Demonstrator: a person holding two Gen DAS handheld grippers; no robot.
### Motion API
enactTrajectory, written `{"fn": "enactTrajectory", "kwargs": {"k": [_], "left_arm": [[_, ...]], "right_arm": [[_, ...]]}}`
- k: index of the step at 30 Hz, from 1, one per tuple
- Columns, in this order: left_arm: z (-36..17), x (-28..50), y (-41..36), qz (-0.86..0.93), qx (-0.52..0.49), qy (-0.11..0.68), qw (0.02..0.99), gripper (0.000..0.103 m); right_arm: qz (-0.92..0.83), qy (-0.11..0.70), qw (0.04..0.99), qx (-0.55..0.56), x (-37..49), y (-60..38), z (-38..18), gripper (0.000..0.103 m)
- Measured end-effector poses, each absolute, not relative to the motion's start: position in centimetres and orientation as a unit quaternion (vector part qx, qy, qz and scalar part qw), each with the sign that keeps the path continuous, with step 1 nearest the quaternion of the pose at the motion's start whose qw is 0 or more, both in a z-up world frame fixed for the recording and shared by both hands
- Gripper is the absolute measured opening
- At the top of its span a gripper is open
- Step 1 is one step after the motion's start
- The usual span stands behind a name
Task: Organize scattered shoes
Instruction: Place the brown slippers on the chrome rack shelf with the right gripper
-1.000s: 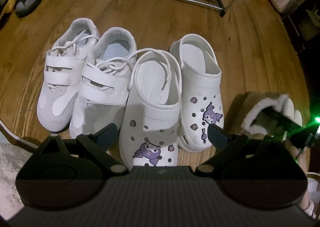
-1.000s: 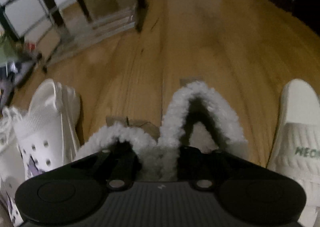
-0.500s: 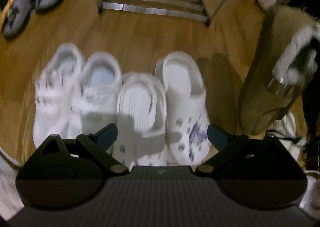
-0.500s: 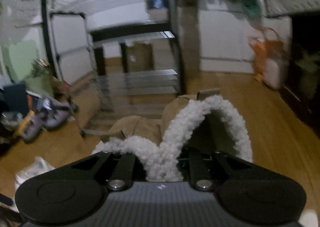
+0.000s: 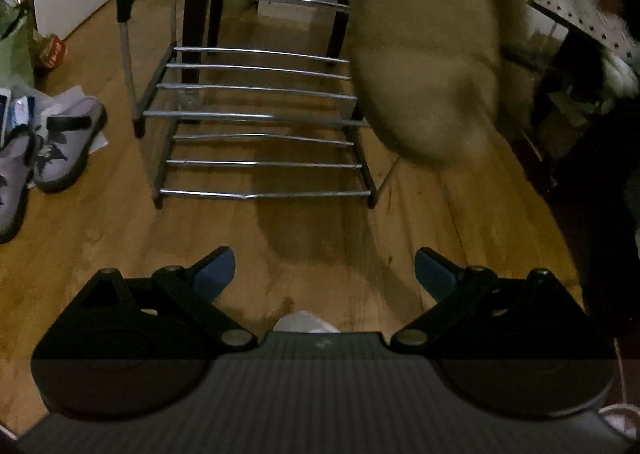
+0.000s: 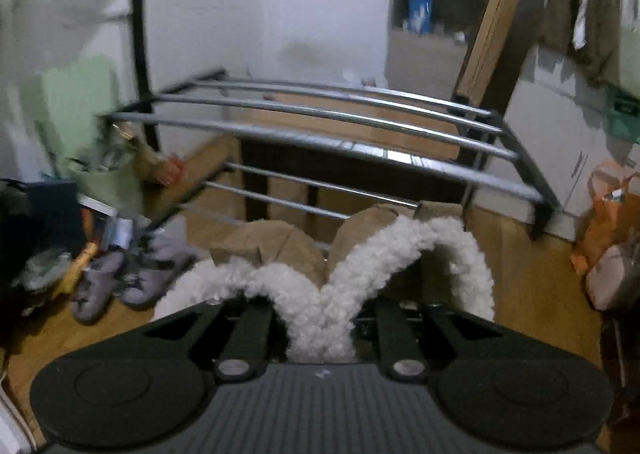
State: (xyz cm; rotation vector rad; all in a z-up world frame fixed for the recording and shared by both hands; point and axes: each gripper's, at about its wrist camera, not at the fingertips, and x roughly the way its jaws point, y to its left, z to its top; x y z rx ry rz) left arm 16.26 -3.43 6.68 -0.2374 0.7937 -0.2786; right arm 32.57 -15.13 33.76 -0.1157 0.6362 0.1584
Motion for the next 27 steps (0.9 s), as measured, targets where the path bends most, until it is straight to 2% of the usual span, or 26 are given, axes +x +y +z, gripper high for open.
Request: {"fn": "enactTrajectory", "kwargs": {"k": [5, 9, 11, 12, 13, 14, 15, 16, 18, 21, 27], "left_arm": [[7.0, 20.8, -4.2, -0.134, -0.139, 0.342, 0.92, 0.098], [7.3, 24.5, -4.8, -0.133, -0.158, 0.308, 0.929, 0.098], [7.1, 26.6, -5.2, -0.141, -0.173, 0.31, 0.924, 0.098], [7.0, 27.3, -5.4, -0.145, -0.178, 0.314, 0.921, 0.098], [7.0, 27.7, -5.6, -0.145, -0.18, 0.314, 0.921, 0.098], [6.9, 28.1, -5.9, -0.145, -0.181, 0.314, 0.921, 0.098], [7.0, 28.4, -6.1, -0.145, -0.181, 0.314, 0.921, 0.098], [7.3, 28.4, -6.2, -0.145, -0.18, 0.31, 0.922, 0.097], [7.9, 28.3, -6.5, -0.145, -0.178, 0.304, 0.925, 0.097], [8.8, 28.2, -6.9, -0.144, -0.174, 0.295, 0.928, 0.097], [11.0, 27.7, -7.6, -0.121, -0.145, 0.297, 0.936, 0.096]], "right_arm": [[0.014, 0.291, 0.951, -0.107, 40.6, -12.5, 32.0, 0.015], [0.01, 0.266, 0.962, -0.068, 43.6, -12.8, 30.8, 0.015], [0.006, 0.262, 0.962, -0.074, 44.3, -12.9, 30.2, 0.02], [0.003, 0.261, 0.962, -0.084, 44.6, -12.8, 30.0, 0.028], [-0.001, 0.262, 0.96, -0.101, 44.8, -12.7, 29.7, 0.047], [-0.005, 0.262, 0.958, -0.118, 44.9, -12.6, 29.4, 0.058], [-0.005, 0.264, 0.955, -0.134, 45.0, -12.4, 29.3, 0.078], [0.003, 0.262, 0.954, -0.143, 44.7, -12.4, 29.4, 0.088], [0.017, 0.25, 0.958, -0.137, 43.4, -12.7, 29.6, 0.088], [0.039, 0.218, 0.968, -0.121, 39.4, -13.5, 30.5, 0.097], [0.055, 0.172, 0.977, -0.111, 29.6, -17.4, 30.0, 0.099]]}}
